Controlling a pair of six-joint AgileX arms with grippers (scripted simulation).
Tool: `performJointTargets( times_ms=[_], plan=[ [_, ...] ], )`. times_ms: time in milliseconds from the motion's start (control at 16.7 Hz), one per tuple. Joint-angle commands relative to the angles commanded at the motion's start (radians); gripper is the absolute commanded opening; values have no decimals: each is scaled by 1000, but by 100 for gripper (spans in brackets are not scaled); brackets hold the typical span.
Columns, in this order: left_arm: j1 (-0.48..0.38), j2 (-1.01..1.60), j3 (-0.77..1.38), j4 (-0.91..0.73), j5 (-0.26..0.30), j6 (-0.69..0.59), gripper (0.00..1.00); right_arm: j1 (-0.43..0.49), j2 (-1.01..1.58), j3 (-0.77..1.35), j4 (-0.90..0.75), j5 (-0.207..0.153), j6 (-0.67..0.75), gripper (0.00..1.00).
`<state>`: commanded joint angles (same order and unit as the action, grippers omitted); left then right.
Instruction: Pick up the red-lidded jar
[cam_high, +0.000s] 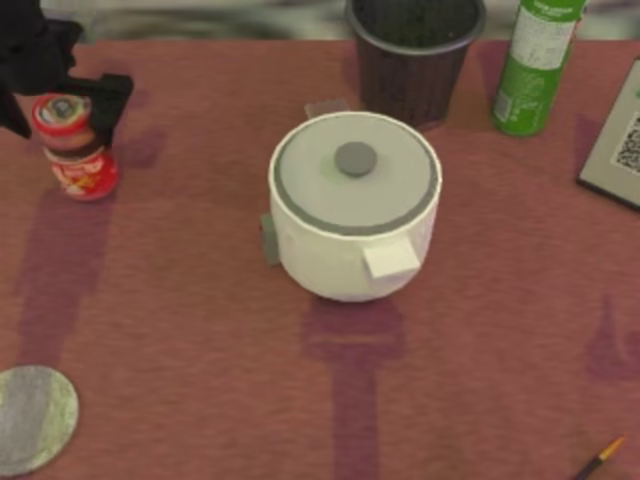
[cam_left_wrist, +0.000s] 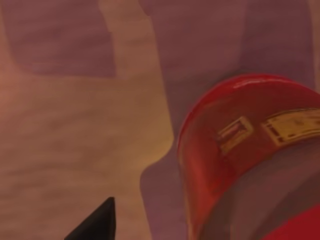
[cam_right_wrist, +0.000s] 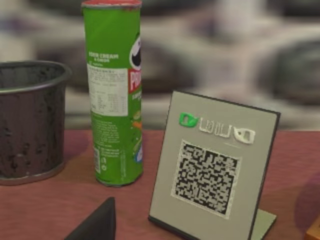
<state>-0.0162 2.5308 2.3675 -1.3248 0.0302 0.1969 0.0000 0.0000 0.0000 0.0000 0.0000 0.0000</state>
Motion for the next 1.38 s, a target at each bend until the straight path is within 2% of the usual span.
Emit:
performJointTargets(
  times_ms=[360, 1140, 1380],
  plan=[
    [0, -3, -46, 45, 0, 1, 100, 0, 0, 0, 0, 0, 0, 100],
    [0, -3, -46, 45, 0, 1, 2, 0, 0, 0, 0, 0, 0, 100],
    [0, -3, -46, 45, 0, 1, 0, 0, 0, 0, 0, 0, 0, 100]
  ],
)
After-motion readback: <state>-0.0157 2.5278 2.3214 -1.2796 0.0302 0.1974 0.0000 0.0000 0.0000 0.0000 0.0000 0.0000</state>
